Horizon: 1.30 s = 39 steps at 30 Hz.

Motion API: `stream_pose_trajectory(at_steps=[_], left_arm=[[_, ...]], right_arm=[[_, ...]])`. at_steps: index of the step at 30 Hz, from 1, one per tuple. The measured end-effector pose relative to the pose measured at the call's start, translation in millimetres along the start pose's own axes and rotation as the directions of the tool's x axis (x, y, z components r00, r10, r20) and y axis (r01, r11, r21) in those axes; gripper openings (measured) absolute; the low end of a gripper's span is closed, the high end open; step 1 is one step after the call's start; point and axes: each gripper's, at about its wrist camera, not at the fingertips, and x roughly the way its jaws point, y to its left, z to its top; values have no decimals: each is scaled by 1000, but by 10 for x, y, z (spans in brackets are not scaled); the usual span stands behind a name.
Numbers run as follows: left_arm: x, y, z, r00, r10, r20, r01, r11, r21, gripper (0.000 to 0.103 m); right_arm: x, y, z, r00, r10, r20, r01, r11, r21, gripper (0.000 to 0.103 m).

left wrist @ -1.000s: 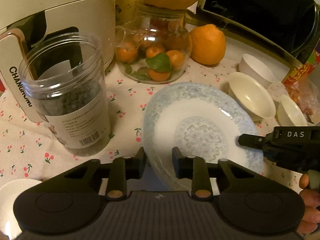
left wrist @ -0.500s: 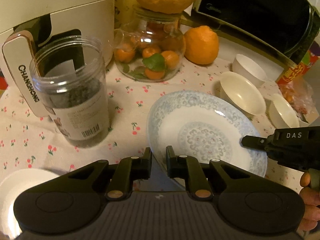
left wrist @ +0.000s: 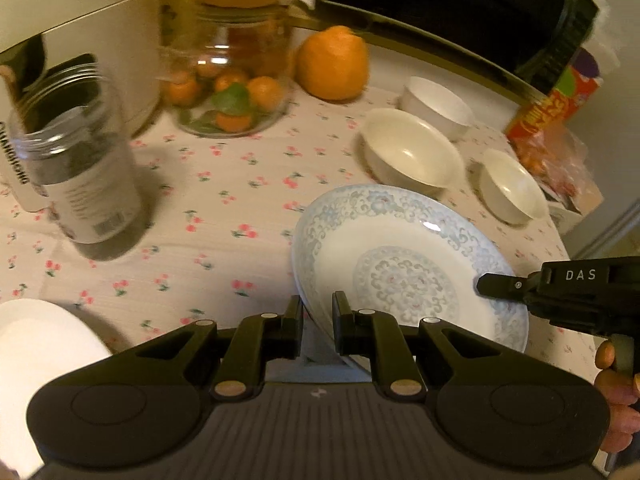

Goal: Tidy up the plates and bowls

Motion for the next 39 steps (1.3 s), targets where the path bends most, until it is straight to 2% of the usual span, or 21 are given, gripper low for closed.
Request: stream_pose_trajectory(at_steps=[9,13,18,25,32,34,35,36,39], left_arm=[[72,-380,-111,998,-56,-15,57,990,125,14],[170,-468,-188,998,-51,-42,57,985,162,14],[183,-550,-230,999,-21,-30,27,974,225,14],[203,-554,-223,1000,-12,-29,19,973,230,14],[206,-544,-222,999,-22,-30,28,973,230,17],[188,-540,-222,1000,-15,-23,20,973,232,22],[178,-539,-223,1000,-9,-18,13,971,237,30],[163,-541,-224,1000,-3,-12,6,970,244,33],[110,-524,-222,1000,-6,-1,6,969,249,44]], right_arm=[[-228,-396,-18,998,-61,10,60,997,38,11],[-235,-527,-32,996,-85,7,85,995,55,11],[-181,-581,-27,996,-93,-9,94,994,51,12],[-157,-537,-20,993,-110,-31,110,994,10,14],[-161,-530,-5,993,-111,-48,112,994,16,16],[-173,-520,-1,992,-116,-47,117,993,13,16],[-186,-508,-1,992,-119,-43,120,993,8,17],[-198,-497,3,992,-118,-38,119,993,5,19],[-256,-465,2,994,-109,-26,109,994,2,29]])
